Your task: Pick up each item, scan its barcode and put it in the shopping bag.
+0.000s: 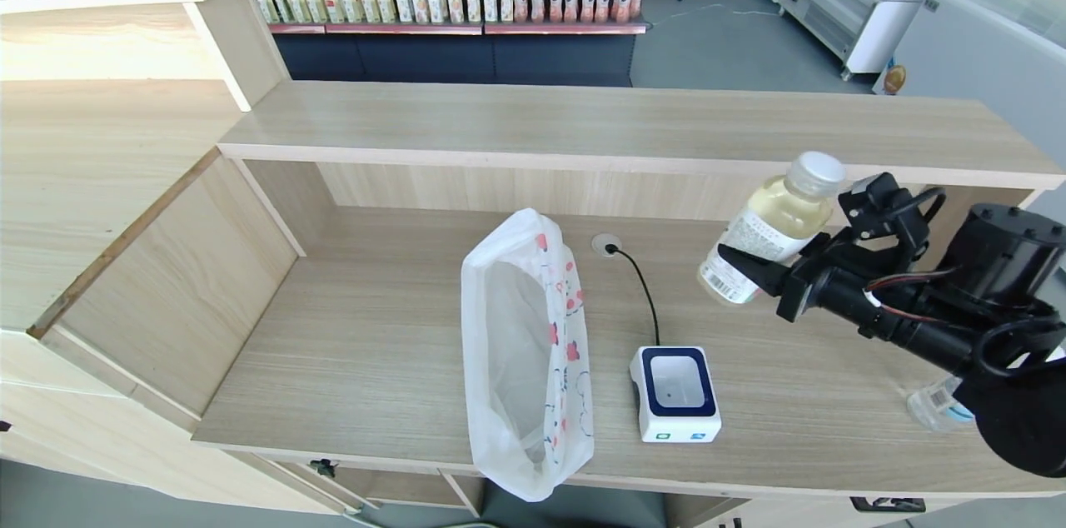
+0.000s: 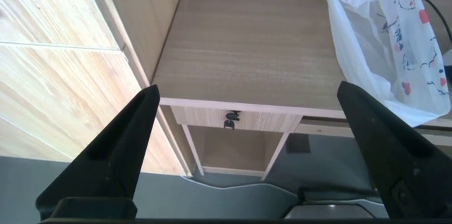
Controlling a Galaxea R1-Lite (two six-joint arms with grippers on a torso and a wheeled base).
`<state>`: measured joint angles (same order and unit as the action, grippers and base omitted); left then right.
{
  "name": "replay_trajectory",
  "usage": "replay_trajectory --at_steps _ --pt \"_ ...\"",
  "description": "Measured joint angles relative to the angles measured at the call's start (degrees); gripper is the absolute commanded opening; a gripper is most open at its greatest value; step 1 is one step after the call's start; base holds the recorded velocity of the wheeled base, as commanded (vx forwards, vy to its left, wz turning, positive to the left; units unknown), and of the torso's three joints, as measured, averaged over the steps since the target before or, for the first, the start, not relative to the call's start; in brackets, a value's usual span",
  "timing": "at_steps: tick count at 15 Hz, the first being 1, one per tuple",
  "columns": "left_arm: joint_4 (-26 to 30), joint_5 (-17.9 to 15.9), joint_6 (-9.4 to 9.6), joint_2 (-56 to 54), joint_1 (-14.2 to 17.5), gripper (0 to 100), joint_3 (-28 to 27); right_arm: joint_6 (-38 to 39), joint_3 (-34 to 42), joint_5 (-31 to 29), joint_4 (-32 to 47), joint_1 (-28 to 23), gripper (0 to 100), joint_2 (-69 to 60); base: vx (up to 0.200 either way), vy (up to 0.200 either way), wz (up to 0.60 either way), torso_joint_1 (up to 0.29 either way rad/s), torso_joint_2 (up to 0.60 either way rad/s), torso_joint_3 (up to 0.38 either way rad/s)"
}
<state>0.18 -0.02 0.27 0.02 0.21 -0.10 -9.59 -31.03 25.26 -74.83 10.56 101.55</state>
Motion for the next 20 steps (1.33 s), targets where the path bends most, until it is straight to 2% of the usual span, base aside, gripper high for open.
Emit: replay_trajectory --at_steps 2,4,15,20 --pt "0.0 0.02 0.0 0.0 0.04 100 0.0 7.44 0.33 -4.22 0.32 2.45 0 -2.57 0.0 0.0 0.0 0.0 0.0 0.0" --pt "0.0 0.02 0.0 0.0 0.04 100 0.0 10.14 0.99 -5.85 0.49 4.05 0 -3.8 0.0 0.0 0.0 0.0 0.0 0.0" --pt "-0.02 0.02 0.05 0.0 0.04 100 0.0 10.74 4.22 -5.78 0.4 4.51 0 -5.6 0.0 0.0 0.0 0.0 0.0 0.0" --pt "0.0 0.02 0.0 0.0 0.04 100 0.0 10.98 4.18 -5.58 0.55 4.93 0 -5.6 0.0 0.2 0.0 -0.001 0.0 0.002"
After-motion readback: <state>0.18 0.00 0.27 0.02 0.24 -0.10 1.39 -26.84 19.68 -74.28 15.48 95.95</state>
